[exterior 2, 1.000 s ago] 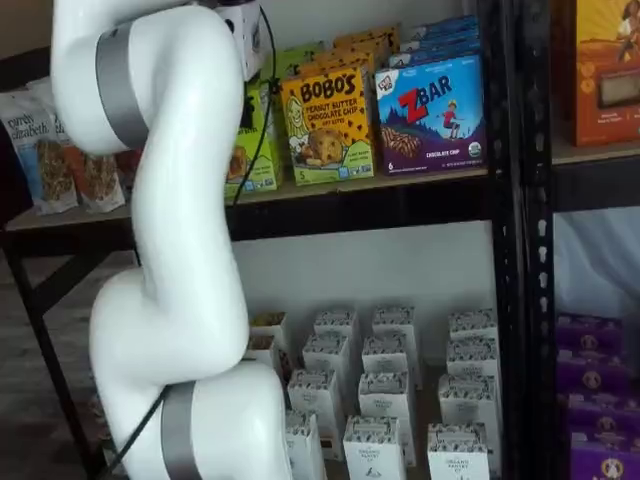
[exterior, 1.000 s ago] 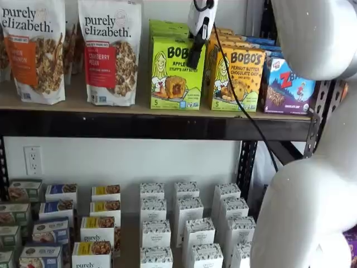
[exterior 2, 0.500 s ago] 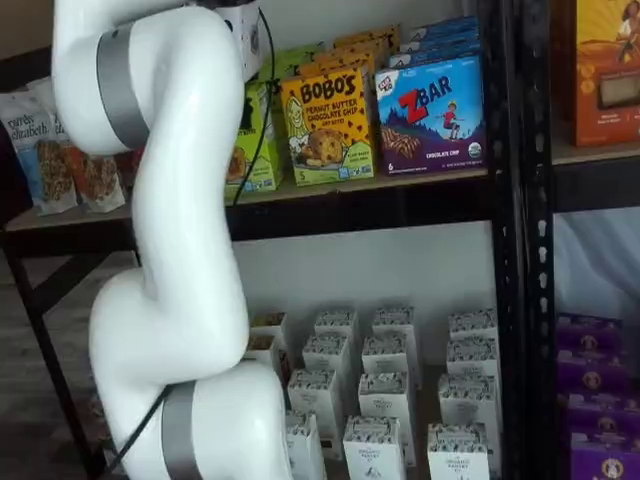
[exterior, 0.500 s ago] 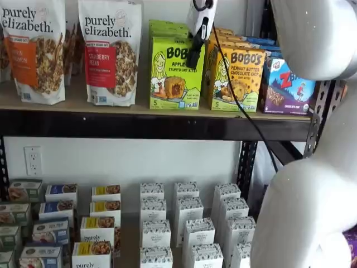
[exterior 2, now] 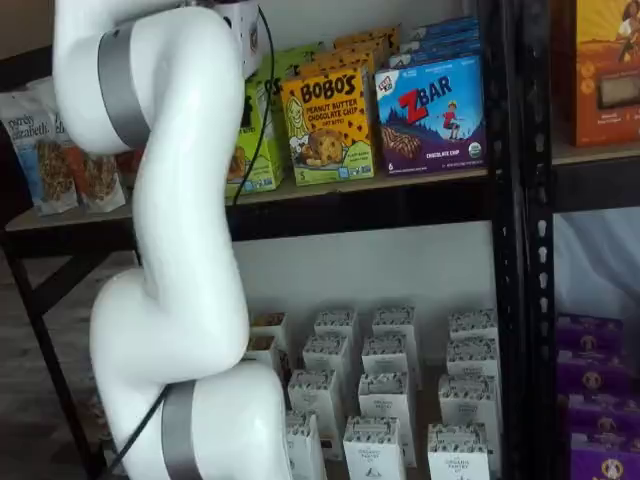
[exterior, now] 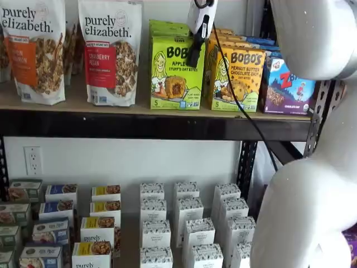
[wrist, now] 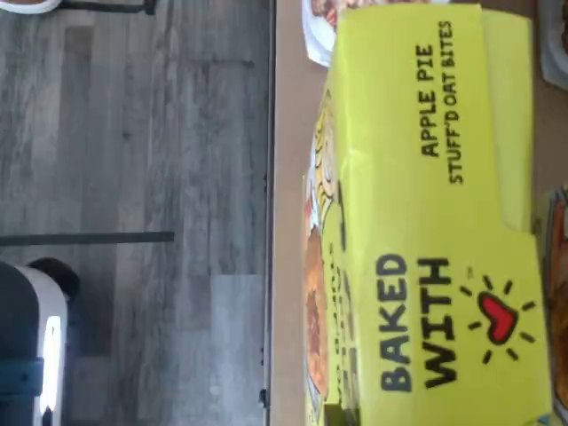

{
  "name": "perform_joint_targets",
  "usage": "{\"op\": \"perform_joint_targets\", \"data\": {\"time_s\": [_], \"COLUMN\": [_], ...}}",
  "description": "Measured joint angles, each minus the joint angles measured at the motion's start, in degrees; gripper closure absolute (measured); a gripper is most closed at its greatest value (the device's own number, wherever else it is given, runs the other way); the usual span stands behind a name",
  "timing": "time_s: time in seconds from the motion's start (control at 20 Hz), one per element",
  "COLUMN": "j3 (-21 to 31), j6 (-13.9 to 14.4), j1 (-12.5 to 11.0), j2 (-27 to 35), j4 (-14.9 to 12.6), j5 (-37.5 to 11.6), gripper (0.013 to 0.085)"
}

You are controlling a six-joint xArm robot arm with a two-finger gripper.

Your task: Pick the green box on the top shelf, the fourth from the left

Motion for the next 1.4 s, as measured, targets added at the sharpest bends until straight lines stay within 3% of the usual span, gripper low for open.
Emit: {"op": "perform_joint_targets", "data": {"time_s": [0.2, 0.5, 1.4], "j3": [-2.8, -3.1, 9.9], "j6": [0.3, 1.0, 1.9], "j1": [0.0, 0.2, 0.0], "j2": [1.1, -0.1, -15.3], "j4": [0.2, 1.0, 4.5], "j5": [4.3, 6.9, 8.0], "gripper": [0.069, 0.069, 0.069]}}
